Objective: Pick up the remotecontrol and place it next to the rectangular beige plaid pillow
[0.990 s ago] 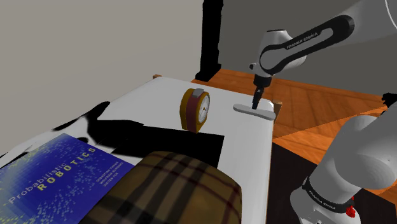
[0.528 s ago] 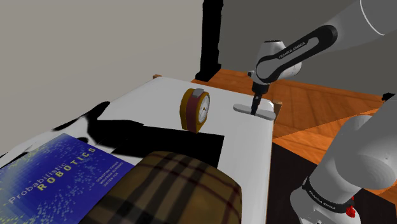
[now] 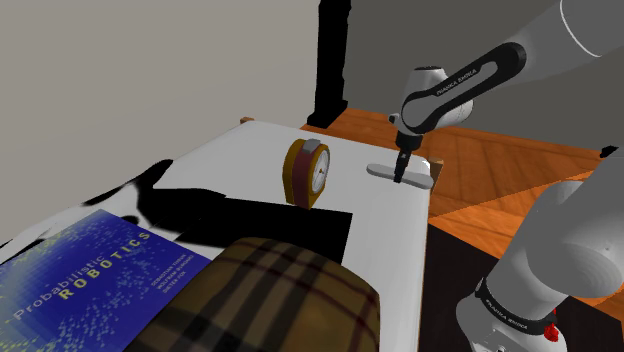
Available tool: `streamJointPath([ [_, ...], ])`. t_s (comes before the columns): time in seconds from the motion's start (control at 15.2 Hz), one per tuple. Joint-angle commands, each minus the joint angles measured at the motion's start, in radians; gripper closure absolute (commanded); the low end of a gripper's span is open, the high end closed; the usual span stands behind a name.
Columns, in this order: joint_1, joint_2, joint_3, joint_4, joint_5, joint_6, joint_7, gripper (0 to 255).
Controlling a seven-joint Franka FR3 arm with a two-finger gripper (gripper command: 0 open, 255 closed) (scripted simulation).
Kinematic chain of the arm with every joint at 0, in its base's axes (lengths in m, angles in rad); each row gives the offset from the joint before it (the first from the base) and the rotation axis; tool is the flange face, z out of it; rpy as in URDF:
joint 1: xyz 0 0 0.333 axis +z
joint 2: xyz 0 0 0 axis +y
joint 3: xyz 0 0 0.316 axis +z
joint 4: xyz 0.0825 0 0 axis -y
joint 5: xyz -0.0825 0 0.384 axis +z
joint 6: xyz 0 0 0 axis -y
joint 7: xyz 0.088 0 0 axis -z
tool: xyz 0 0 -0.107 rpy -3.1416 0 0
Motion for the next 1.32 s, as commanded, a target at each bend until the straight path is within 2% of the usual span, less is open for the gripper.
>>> streamJointPath([
  [0.0, 0.0, 0.0, 0.0, 0.0, 0.0, 0.0, 0.0, 0],
  [0.07, 0.0, 0.0, 0.0, 0.0, 0.0, 0.0, 0.0, 255],
  [0.66, 0.0, 0.0, 0.0, 0.0, 0.0, 0.0, 0.0, 255],
  [1.25, -0.01, -0.093, 0.027, 0.056, -0.02, -0.145, 0.019, 255],
])
